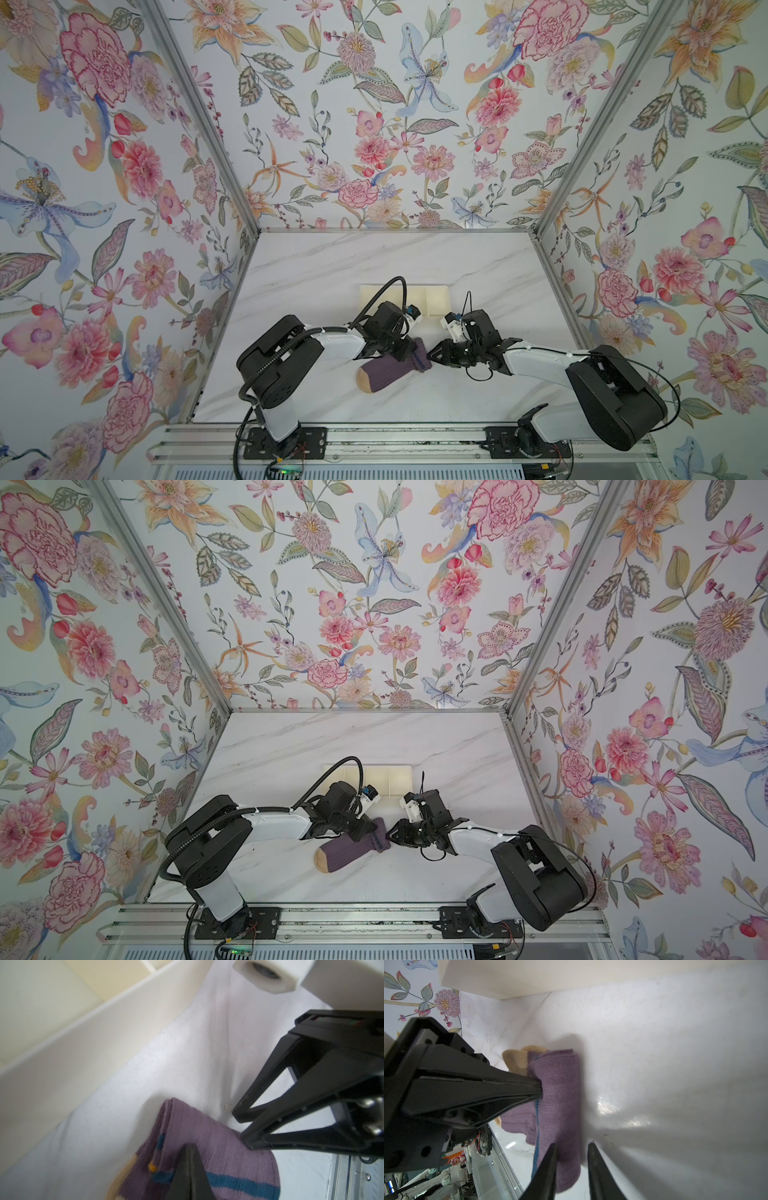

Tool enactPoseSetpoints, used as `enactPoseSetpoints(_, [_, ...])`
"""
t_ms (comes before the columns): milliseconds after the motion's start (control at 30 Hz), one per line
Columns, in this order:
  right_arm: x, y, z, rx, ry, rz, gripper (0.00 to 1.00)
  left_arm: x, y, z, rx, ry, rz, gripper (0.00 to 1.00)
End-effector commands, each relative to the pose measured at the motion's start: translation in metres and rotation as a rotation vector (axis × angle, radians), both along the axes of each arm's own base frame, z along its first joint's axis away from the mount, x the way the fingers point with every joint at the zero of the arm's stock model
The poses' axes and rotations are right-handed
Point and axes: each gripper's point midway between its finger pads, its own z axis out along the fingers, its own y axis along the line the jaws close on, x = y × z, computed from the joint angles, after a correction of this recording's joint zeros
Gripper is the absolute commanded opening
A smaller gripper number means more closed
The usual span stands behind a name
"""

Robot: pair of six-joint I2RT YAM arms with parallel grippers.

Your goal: Roll the socks

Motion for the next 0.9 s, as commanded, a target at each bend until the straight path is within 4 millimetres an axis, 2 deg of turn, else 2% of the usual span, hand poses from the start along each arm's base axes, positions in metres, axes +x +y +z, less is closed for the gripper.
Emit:
enactPoseSetpoints(0, [-0.007, 0.003, -0.006, 0.008, 0.018, 0.02, 0.28, -0.009, 0.003, -0.015, 0.036, 0.026, -0.028, 0.0])
enactPoseSetpoints(367, [-0.012, 0.011, -0.011, 0.032, 0.038, 0.043, 0.31, -0.01, -0.001, -0.011, 0.014, 0.03, -0.039, 0.0])
enactPoseSetpoints(867, [-0.018, 0.01, -0.009, 0.112, 0.075, 0.005, 0.36, -0.012, -0.001, -0.01, 0.006, 0.033, -0.044, 0.0])
